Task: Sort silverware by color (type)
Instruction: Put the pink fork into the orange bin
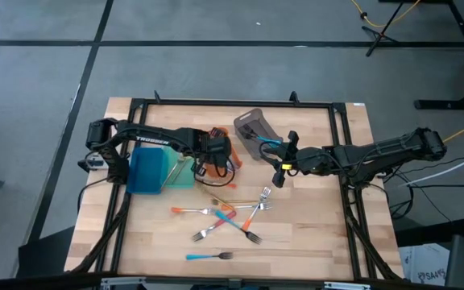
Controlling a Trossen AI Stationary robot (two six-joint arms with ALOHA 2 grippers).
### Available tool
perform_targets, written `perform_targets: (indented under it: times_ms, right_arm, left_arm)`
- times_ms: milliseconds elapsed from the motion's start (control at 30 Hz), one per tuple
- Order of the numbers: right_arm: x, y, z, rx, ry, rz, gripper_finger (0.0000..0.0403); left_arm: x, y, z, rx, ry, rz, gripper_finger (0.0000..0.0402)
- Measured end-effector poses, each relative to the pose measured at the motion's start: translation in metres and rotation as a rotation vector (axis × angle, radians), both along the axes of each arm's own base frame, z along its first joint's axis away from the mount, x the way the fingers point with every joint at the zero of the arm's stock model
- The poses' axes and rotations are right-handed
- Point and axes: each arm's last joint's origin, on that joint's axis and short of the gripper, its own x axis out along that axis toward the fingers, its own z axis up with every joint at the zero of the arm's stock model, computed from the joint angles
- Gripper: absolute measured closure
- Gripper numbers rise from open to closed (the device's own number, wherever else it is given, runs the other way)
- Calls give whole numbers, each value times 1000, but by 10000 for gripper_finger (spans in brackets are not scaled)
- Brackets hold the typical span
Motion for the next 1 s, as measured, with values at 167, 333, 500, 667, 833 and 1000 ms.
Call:
perform_targets:
  times_ms: [167, 333, 500, 667, 833, 1000]
  right_arm:
    - [0, 0, 0, 0, 0, 0, 303]
    - [0, 0, 0, 0, 0, 0, 303]
    - [0, 0, 0, 0, 0, 0, 303]
    - [0, 0, 0, 0, 0, 0, 303]
    - [0, 0, 0, 0, 0, 0, 303]
    - [0, 0, 0, 0, -1, 0, 303]
  left_arm:
    - [4, 4, -3, -9, -62, 5, 363]
    - [3, 3, -9, -35, -68, -22, 363]
    - [0, 3, -13, -20, -33, -74, 362]
    - [-1, 3, -15, -21, -26, -72, 362]
    - [-1, 3, -15, -23, -28, -67, 362]
    - [-1, 3, -15, -23, -29, -67, 362]
